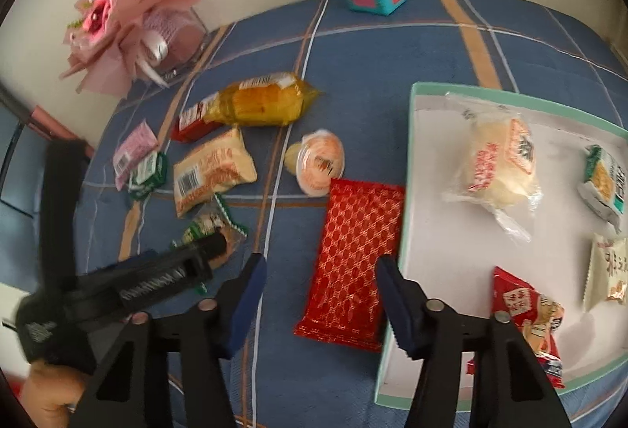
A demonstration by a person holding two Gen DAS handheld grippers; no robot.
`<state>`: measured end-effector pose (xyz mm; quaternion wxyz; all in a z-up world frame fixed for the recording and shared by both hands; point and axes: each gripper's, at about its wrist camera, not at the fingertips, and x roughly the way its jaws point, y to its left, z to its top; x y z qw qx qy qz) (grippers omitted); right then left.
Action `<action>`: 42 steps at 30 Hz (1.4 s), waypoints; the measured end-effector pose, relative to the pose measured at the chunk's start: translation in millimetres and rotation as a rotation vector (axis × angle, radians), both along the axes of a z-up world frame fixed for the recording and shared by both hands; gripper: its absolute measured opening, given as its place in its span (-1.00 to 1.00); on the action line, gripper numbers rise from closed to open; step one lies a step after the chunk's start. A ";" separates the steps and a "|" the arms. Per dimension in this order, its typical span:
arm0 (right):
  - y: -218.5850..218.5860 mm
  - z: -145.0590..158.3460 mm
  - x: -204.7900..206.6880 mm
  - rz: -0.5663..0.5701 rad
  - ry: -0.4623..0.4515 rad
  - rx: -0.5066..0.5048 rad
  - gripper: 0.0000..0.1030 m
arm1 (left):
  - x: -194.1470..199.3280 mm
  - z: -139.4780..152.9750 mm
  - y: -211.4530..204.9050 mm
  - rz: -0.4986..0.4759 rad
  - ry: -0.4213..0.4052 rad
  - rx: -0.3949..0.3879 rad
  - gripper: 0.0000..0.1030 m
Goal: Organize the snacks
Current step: 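Grasp the green-wrapped round cake with the left gripper while the right gripper grasps the red patterned pack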
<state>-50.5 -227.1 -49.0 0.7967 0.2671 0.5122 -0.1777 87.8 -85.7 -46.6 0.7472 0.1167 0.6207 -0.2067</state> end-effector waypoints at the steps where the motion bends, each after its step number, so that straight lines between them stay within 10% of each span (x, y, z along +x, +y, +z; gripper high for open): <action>1: 1.2 -3.2 1.8 0.003 0.013 0.000 0.10 | 1.9 1.4 0.2 0.001 -0.002 -0.004 0.86; 23: 39.8 -36.2 36.8 0.002 0.248 -0.239 0.04 | 25.4 -8.4 8.6 0.035 0.057 -0.050 0.86; 42: 40.4 -24.7 59.4 -0.040 0.088 -0.092 -0.02 | 33.1 -14.8 20.3 0.047 0.084 -0.071 0.86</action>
